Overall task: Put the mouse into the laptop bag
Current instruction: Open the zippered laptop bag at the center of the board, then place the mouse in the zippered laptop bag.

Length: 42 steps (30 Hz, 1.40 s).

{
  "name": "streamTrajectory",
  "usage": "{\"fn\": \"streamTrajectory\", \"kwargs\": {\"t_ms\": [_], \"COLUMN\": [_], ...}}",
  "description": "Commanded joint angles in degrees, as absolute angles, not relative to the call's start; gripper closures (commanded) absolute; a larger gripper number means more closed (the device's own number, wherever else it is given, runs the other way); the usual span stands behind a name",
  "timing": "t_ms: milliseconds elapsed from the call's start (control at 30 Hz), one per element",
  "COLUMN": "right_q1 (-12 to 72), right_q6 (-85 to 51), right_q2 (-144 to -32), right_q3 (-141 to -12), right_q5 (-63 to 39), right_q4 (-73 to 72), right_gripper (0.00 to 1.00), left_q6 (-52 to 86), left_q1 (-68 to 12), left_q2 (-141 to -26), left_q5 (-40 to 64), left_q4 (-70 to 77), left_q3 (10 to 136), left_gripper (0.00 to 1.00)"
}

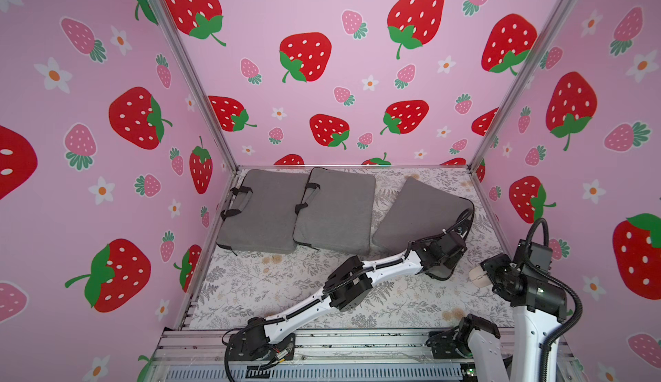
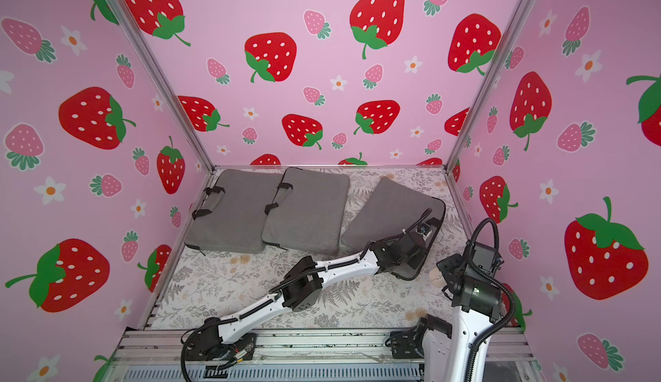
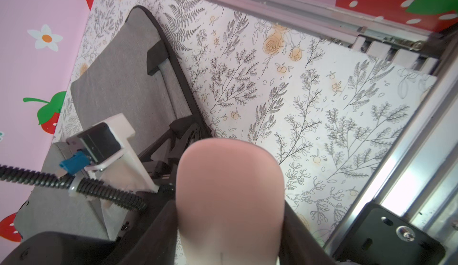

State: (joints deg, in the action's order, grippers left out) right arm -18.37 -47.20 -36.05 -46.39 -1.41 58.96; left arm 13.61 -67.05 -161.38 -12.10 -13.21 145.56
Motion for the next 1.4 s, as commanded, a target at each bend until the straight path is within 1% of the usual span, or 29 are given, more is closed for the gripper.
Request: {"fn": "streamTrajectory", "kwargs": {"t_ms": [0,100,200,233,267,300,333,367,400,500,600,733,800,900,967,1100,1200,1300,1367], "right_q1": [-18.94,-19.24,-19.49,-19.51,-19.49,-19.51,-19.53,-19.59,-19.67,-20.22,-22.72,-26.3,-26.98,-26.94,-26.96,-26.98,-26.5,-24.51,-22.79], "right_q6": [-45.16,-44.61,-44.41,-44.46,-44.44,-44.41,-44.47,-44.47,-44.64,-44.77,-43.7,-44.55,-46.17,-49.51,-50.68,-51.25,-51.65,-51.71,-51.21], "right_q2": [-36.2,-36.0,-35.23,-35.24,-35.31,-35.42,-35.5,-35.6,-35.64,-37.41,-42.04,-47.01,-48.09,-50.02,-51.8,-59.63,-64.87,-71.24,-76.41], "right_q3": [-44.69,-43.79,-43.51,-43.55,-43.46,-43.35,-43.12,-42.71,-42.19,-40.37,-39.93,-38.81,-37.8,-35.81,-35.56,-37.86,-38.19,-39.81,-43.08], "right_q5": [-5.52,-6.02,-6.71,-6.87,-7.3,-7.79,-8.1,-8.17,-8.26,-9.03,-11.13,-15.4,-15.61,-15.12,-15.21,-15.06,-15.81,-14.85,-14.85], "right_q4": [56.67,56.69,56.53,56.51,56.4,56.27,56.09,55.78,55.2,52.36,49.39,43.98,40.41,33.83,30.22,25.6,18.95,12.73,10.87], "right_gripper": [0.53,0.54,0.54,0.54,0.54,0.54,0.54,0.54,0.54,0.54,0.54,0.55,0.55,0.54,0.54,0.57,0.57,0.57,0.6], "left_q6": [12.56,12.66,12.57,12.73,12.83,13.37,13.89,14.48,15.11,16.97,17.56,21.51,22.34,22.53,23.22,24.81,25.33,25.88,26.15], "left_q1": [-66.19,-66.44,-66.71,-66.69,-66.62,-66.62,-66.62,-66.62,-66.62,-66.13,-65.85,-65.74,-65.67,-65.65,-65.68,-65.71,-65.73,-65.83,-65.92], "left_q2": [-163.52,-165.18,-167.45,-167.79,-167.83,-167.7,-167.11,-166.41,-165.37,-161.9,-157.38,-149.55,-148.0,-147.08,-145.75,-141.91,-139.94,-138.63,-138.01], "left_q5": [-20.86,-22.97,-25.35,-25.69,-26.03,-25.96,-25.28,-24.51,-23.52,-19.88,-16.45,-15.42,-14.88,-13.72,-13.28,-11.45,-9.75,-7.76,-7.14], "left_q4": [-9.81,-5.67,-4.91,-4.83,-4.83,-4.86,-4.87,-4.75,-4.25,-2.86,-1.37,2.77,2.65,0.47,0.22,2.68,3.94,4.5,4.85], "left_q3": [147.23,146.6,148.27,148.52,148.36,148.0,147.38,146.81,145.8,143.43,140.48,134.17,134.78,137.59,136.87,131.77,129.48,128.26,127.62], "left_gripper": [0.41,0.4,0.4,0.42,0.46,0.57,0.75,0.89,1.0,1.0,1.0,1.0,1.0,1.0,1.0,1.0,1.0,1.0,1.0]}}
